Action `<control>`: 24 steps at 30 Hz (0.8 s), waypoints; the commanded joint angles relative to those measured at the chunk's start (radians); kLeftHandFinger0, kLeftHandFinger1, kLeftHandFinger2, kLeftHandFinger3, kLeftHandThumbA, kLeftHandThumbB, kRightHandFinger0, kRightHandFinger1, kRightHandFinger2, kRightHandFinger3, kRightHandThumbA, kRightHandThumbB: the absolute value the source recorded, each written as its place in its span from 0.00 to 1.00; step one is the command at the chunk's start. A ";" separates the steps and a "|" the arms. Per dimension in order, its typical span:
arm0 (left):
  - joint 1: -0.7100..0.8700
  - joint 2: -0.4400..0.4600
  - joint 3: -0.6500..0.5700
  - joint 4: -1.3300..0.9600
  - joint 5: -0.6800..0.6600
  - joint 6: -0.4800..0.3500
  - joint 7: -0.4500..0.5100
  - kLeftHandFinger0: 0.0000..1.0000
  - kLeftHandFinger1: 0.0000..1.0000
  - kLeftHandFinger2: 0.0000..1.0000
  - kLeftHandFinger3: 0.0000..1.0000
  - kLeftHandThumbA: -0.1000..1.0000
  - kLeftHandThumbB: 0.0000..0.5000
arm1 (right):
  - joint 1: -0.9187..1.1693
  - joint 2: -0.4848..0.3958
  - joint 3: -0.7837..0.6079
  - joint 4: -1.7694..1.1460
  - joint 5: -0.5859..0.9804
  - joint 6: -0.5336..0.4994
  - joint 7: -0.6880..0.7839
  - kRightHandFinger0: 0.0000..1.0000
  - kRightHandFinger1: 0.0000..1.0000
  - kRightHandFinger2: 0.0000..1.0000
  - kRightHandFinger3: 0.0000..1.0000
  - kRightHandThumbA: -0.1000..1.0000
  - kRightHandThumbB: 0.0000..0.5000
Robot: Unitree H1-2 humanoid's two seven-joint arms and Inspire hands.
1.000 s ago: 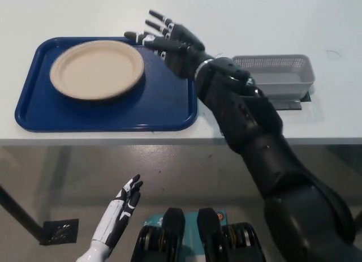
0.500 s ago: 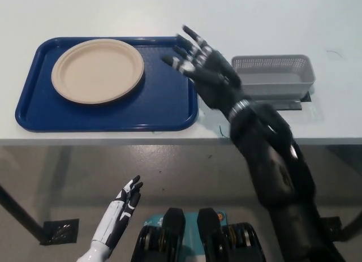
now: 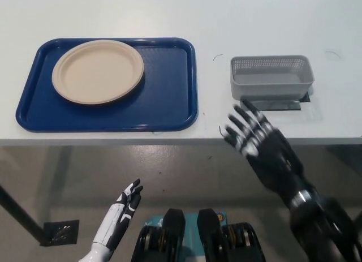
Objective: Use the right hand to pick up a plate from a leveled surface and place it into a tray on the left side
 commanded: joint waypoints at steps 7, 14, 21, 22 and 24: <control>-0.006 -0.005 -0.011 -0.003 0.007 -0.043 0.009 1.00 1.00 1.00 1.00 1.00 0.00 | 0.411 -0.159 -0.014 -0.606 0.385 -0.110 0.290 1.00 1.00 1.00 1.00 1.00 0.96; -0.012 -0.011 -0.012 0.005 0.002 -0.046 0.011 1.00 1.00 1.00 1.00 1.00 0.00 | 0.337 -0.127 -0.131 -0.166 0.326 -0.062 0.303 1.00 1.00 1.00 1.00 1.00 0.99; 0.006 -0.016 -0.007 -0.002 -0.002 -0.056 0.016 1.00 1.00 1.00 1.00 1.00 0.00 | 0.252 -0.050 -0.212 0.196 0.408 0.032 0.382 1.00 1.00 1.00 1.00 1.00 0.94; 0.007 -0.016 -0.007 -0.004 -0.003 -0.056 0.014 1.00 1.00 1.00 1.00 1.00 0.00 | 0.244 -0.050 -0.216 0.226 0.400 0.034 0.406 1.00 1.00 1.00 1.00 1.00 0.94; 0.007 -0.016 -0.004 -0.006 -0.007 -0.056 0.013 1.00 1.00 1.00 1.00 1.00 0.00 | 0.223 -0.049 -0.220 0.276 0.383 0.034 0.430 1.00 1.00 1.00 1.00 1.00 0.93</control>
